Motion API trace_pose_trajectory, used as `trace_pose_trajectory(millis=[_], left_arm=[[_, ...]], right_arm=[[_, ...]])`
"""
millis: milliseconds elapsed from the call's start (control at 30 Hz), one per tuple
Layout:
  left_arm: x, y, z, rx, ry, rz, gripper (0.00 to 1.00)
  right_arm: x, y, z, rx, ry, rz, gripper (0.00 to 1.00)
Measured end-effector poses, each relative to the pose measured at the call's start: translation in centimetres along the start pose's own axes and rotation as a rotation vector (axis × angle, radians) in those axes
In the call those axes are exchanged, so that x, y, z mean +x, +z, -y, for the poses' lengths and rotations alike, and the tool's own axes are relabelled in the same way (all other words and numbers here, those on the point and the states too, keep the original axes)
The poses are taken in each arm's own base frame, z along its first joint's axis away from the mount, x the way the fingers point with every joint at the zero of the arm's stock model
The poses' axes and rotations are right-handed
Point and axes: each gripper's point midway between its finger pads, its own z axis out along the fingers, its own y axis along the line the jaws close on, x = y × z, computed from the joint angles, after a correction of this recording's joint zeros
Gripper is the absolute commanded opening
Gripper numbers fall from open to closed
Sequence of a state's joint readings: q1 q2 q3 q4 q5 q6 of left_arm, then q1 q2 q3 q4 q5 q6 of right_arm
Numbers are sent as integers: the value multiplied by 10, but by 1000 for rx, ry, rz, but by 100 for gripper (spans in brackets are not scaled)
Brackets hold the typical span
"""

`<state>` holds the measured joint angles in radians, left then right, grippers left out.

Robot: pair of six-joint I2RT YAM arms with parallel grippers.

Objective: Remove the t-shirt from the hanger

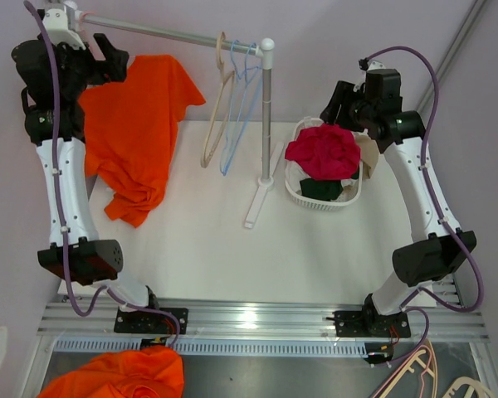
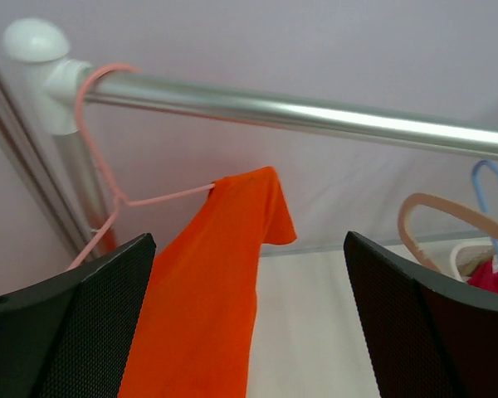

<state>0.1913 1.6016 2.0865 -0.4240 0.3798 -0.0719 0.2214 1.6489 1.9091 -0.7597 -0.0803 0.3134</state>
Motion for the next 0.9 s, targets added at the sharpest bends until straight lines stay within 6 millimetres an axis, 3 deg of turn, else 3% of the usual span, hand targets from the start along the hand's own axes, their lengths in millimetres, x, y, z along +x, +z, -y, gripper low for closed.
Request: trace_pose_trajectory(millis=[133, 300, 400, 633, 900], left_arm=[[17, 13, -29, -37, -18, -30, 100], [30, 24, -40, -62, -17, -48, 98], [26, 27, -49, -97, -10, -30, 97], [17, 34, -73, -179, 7, 18, 93], [32, 62, -93, -194, 5, 14, 90]], right_arm=[[-10, -5, -9, -38, -3, 25, 62], [-12, -5, -14, -63, -10, 30, 61], [-4, -1, -12, -60, -17, 16, 62], [40, 12, 5, -30, -11, -74, 61], [41, 12, 1, -50, -19, -67, 62]])
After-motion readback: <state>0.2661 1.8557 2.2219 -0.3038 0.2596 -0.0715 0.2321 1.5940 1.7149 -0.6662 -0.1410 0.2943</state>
